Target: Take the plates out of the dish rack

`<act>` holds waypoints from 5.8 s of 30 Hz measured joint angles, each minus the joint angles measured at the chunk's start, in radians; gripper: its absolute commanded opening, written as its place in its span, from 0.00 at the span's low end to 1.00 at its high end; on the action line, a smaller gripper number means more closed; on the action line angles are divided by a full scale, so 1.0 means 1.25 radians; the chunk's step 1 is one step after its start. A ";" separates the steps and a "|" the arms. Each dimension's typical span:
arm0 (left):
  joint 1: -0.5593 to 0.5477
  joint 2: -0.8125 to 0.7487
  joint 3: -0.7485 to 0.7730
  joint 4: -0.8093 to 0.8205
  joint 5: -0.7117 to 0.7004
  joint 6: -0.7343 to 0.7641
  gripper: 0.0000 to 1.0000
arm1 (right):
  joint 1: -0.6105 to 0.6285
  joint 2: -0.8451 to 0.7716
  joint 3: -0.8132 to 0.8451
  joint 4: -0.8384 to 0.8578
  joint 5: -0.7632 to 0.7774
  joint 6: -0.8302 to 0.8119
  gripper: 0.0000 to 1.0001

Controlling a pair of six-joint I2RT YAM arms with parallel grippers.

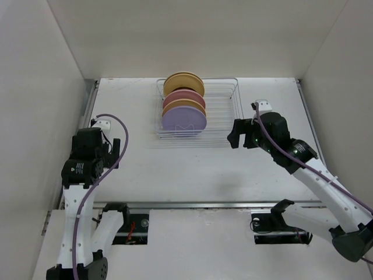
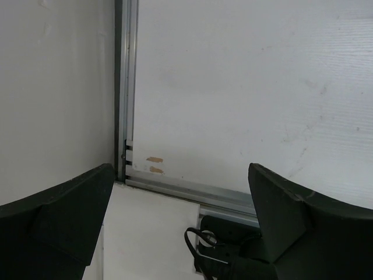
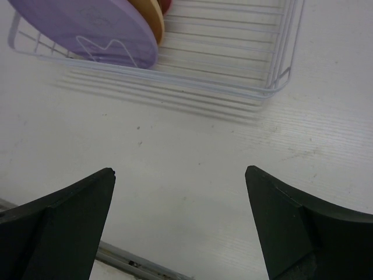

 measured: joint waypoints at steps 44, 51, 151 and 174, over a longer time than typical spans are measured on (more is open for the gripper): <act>-0.102 0.896 0.628 -0.014 0.322 -0.098 0.82 | 0.037 0.587 0.564 0.086 -0.022 -0.434 0.66; -0.122 0.926 0.648 -0.013 0.342 -0.115 0.75 | 0.047 0.570 0.546 0.103 -0.119 -0.454 0.54; -0.365 0.931 0.667 0.204 0.128 0.220 0.00 | 0.093 0.298 0.106 0.067 -0.192 -0.021 0.71; -0.379 0.802 0.765 -0.191 0.419 0.134 0.00 | -0.016 0.185 0.217 -0.054 0.148 0.159 0.71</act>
